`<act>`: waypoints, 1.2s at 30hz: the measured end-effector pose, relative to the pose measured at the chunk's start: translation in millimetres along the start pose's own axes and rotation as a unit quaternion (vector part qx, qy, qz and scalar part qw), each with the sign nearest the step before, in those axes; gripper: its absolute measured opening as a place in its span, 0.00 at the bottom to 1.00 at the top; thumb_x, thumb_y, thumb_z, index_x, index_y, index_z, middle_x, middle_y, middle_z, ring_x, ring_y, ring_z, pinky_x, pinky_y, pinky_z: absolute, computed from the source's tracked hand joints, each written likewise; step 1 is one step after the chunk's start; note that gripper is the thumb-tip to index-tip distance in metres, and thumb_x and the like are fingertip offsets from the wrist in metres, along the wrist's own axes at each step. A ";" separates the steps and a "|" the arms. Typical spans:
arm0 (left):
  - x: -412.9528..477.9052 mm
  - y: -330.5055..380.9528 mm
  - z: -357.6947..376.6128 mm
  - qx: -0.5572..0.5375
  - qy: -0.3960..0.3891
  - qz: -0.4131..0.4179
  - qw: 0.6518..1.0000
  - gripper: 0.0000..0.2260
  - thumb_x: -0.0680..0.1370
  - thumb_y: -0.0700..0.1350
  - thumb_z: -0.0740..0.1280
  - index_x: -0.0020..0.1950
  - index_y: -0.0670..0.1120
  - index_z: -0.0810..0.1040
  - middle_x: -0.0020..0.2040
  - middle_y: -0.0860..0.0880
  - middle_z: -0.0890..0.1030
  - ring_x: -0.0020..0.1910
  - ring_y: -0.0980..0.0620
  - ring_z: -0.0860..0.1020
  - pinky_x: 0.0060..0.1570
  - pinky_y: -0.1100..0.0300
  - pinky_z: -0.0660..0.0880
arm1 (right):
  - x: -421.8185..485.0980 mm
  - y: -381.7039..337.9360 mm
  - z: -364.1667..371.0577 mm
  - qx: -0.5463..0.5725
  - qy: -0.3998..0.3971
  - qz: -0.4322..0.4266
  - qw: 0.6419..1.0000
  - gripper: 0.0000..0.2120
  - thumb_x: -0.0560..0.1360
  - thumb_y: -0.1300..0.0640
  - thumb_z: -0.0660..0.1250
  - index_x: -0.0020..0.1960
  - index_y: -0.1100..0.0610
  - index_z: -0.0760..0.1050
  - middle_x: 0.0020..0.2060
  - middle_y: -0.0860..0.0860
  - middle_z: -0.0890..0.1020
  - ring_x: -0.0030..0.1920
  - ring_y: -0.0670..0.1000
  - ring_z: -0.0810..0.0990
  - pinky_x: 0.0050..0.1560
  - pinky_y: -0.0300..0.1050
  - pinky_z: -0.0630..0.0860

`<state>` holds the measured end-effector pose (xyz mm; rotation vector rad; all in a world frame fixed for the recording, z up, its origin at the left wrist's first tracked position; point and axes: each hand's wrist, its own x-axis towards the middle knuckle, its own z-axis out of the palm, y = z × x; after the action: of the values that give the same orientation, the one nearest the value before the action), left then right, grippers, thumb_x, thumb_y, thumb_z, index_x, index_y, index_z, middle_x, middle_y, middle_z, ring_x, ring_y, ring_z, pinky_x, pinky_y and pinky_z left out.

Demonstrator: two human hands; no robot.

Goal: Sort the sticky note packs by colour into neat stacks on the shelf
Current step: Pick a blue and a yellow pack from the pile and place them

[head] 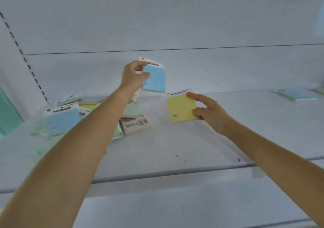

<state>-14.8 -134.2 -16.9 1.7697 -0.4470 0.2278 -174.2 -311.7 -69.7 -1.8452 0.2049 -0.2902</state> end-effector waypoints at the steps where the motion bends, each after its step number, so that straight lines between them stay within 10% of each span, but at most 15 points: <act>1: -6.2 5.2 18.8 -0.011 -0.004 -0.002 1.000 0.14 0.71 0.34 0.68 0.55 0.44 0.78 0.50 0.46 0.77 0.52 0.51 0.76 0.56 0.50 0.76 | -7.5 4.4 -18.9 0.001 0.008 0.002 1.000 0.25 0.74 0.71 0.58 0.59 0.44 0.72 0.50 0.52 0.73 0.45 0.52 0.72 0.52 0.46 0.70; 13: -61.5 71.7 249.2 -0.087 -0.053 -0.016 0.995 0.12 0.70 0.36 0.70 0.51 0.49 0.76 0.51 0.46 0.76 0.52 0.50 0.76 0.60 0.47 0.75 | -79.8 64.6 -252.9 -0.025 0.100 0.029 0.994 0.25 0.74 0.71 0.58 0.58 0.42 0.72 0.58 0.62 0.76 0.46 0.52 0.72 0.50 0.47 0.71; 30: -41.2 105.1 485.4 -0.100 -0.207 -0.090 0.969 0.19 0.73 0.32 0.66 0.64 0.35 0.72 0.48 0.42 0.74 0.45 0.48 0.76 0.30 0.73 0.75 | -69.2 122.1 -421.2 -0.076 0.198 0.028 0.977 0.27 0.74 0.70 0.59 0.53 0.37 0.72 0.62 0.68 0.73 0.43 0.53 0.70 0.54 0.52 0.73; 36: -38.7 94.6 521.7 -0.024 -0.195 -0.118 0.973 0.21 0.68 0.36 0.72 0.60 0.36 0.75 0.52 0.37 0.79 0.51 0.41 0.80 0.58 0.48 0.77 | -44.9 143.5 -476.9 -0.069 0.183 0.039 0.980 0.29 0.74 0.68 0.59 0.50 0.31 0.72 0.46 0.55 0.74 0.42 0.53 0.69 0.51 0.49 0.71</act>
<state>-132.7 -649.2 -76.0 1.8041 -0.5094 -0.3035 -359.7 -775.9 -81.5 -1.9040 0.5629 -0.5735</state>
